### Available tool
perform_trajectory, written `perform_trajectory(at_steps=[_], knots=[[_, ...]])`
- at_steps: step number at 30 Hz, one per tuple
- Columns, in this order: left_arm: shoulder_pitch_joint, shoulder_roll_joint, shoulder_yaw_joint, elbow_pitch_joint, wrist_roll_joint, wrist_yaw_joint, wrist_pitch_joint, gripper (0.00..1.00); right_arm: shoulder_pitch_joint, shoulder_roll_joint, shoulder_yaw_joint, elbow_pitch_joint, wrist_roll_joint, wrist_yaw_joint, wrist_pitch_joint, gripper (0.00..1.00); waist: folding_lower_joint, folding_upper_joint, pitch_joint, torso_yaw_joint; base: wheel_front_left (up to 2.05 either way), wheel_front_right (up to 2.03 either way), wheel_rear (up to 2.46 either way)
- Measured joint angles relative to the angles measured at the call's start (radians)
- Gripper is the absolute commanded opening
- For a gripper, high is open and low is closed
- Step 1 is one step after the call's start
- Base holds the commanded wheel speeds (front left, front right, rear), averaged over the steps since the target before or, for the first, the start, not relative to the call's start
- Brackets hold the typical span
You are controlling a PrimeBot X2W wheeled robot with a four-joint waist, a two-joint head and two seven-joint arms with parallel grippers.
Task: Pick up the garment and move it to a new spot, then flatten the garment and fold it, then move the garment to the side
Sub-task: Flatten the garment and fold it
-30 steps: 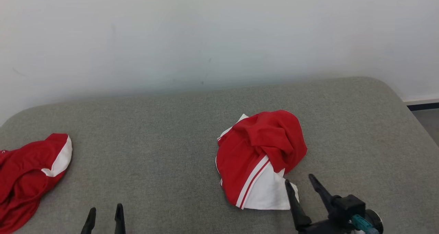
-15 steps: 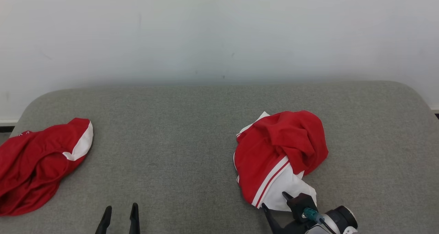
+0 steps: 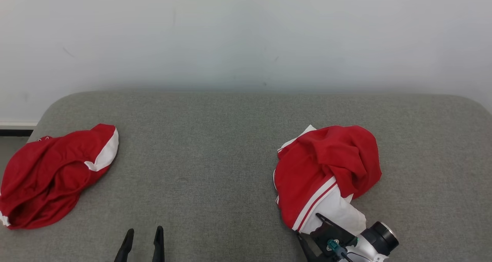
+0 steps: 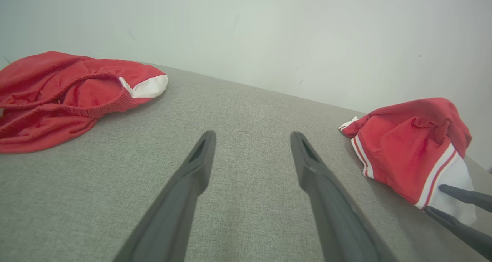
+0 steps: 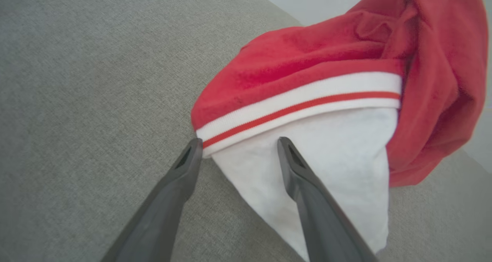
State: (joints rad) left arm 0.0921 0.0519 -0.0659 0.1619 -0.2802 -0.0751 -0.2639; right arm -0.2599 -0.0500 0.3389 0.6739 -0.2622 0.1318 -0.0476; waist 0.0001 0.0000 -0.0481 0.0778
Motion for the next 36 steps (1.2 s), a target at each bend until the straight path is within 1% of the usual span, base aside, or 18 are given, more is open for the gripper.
perform_trajectory(at_steps=[6, 12, 15, 16, 17, 18, 19, 20, 26, 29, 33, 36], knots=[[-0.002, 0.0, -0.004, 0.007, -0.006, 0.0, 0.0, 1.0, -0.013, 0.0, -0.054, 0.032, -0.05, 0.0, -0.01, 1.0, 0.0, 0.0, 0.01, 0.011, 0.0, 0.0, 0.0], [-0.02, -0.001, -0.003, 0.01, -0.01, -0.001, 0.0, 1.0, -0.029, 0.001, -0.046, 0.066, -0.077, 0.0, -0.006, 1.0, 0.0, 0.0, 0.027, 0.022, 0.0, 0.0, 0.0], [-0.025, -0.001, 0.001, 0.011, -0.011, -0.002, 0.0, 1.0, -0.033, 0.0, -0.088, 0.058, -0.083, 0.0, -0.017, 1.0, 0.0001, 0.0001, 0.035, 0.022, 0.0, 0.0, 0.0], [-0.025, -0.001, 0.001, 0.011, -0.011, -0.002, 0.0, 1.0, -0.033, 0.0, -0.088, 0.058, -0.083, 0.0, -0.017, 1.0, 0.0001, 0.0001, 0.035, 0.022, 0.0, 0.0, 0.0], [-0.026, -0.001, 0.002, 0.012, -0.012, -0.004, 0.0, 1.0, -0.034, 0.0, -0.1, 0.056, -0.089, 0.0, -0.022, 0.93, 0.0, 0.0001, 0.037, 0.022, 0.0, 0.0, 0.0], [-0.028, -0.001, 0.004, 0.014, -0.012, -0.005, 0.0, 1.0, -0.034, 0.0, -0.113, 0.055, -0.09, 0.0, -0.024, 0.93, 0.0, 0.0001, 0.039, 0.022, 0.0, 0.0, 0.0], [-0.028, -0.001, 0.006, 0.016, -0.012, -0.006, 0.0, 1.0, -0.034, 0.0, -0.124, 0.054, -0.09, 0.0, -0.025, 0.27, 0.0001, 0.0, 0.039, 0.022, 0.0, 0.0, 0.0], [-0.029, -0.001, 0.007, 0.018, -0.012, -0.006, 0.0, 1.0, -0.034, 0.0, -0.133, 0.054, -0.089, 0.0, -0.028, 0.0, 0.0001, 0.0001, 0.039, 0.022, 0.0, 0.0, 0.0], [-0.038, -0.001, 0.016, 0.03, -0.012, -0.014, 0.0, 1.0, -0.049, 0.0, -0.184, 0.061, -0.045, 0.0, -0.049, 0.0, 0.0, 0.0, 0.035, 0.02, 0.0, 0.0, 0.0], [-0.039, -0.001, 0.023, 0.034, -0.012, -0.02, 0.0, 1.0, -0.053, 0.0, -0.184, 0.058, 0.002, 0.0, -0.079, 0.0, 0.0, 0.0, 0.03, 0.018, 0.0, 0.0, 0.0], [-0.039, -0.001, 0.037, 0.033, -0.012, -0.022, 0.0, 1.0, -0.079, 0.0, -0.116, 0.01, 0.093, 0.0, -0.129, 0.0, -0.0001, 0.0, 0.023, 0.01, 0.0, 0.0, 0.0], [-0.039, -0.001, 0.05, 0.031, -0.01, -0.023, 0.0, 1.0, -0.11, 0.0, -0.045, -0.061, 0.172, 0.0, -0.149, 0.0, -0.0001, 0.0001, 0.019, -0.003, 0.0, 0.0, 0.0]])
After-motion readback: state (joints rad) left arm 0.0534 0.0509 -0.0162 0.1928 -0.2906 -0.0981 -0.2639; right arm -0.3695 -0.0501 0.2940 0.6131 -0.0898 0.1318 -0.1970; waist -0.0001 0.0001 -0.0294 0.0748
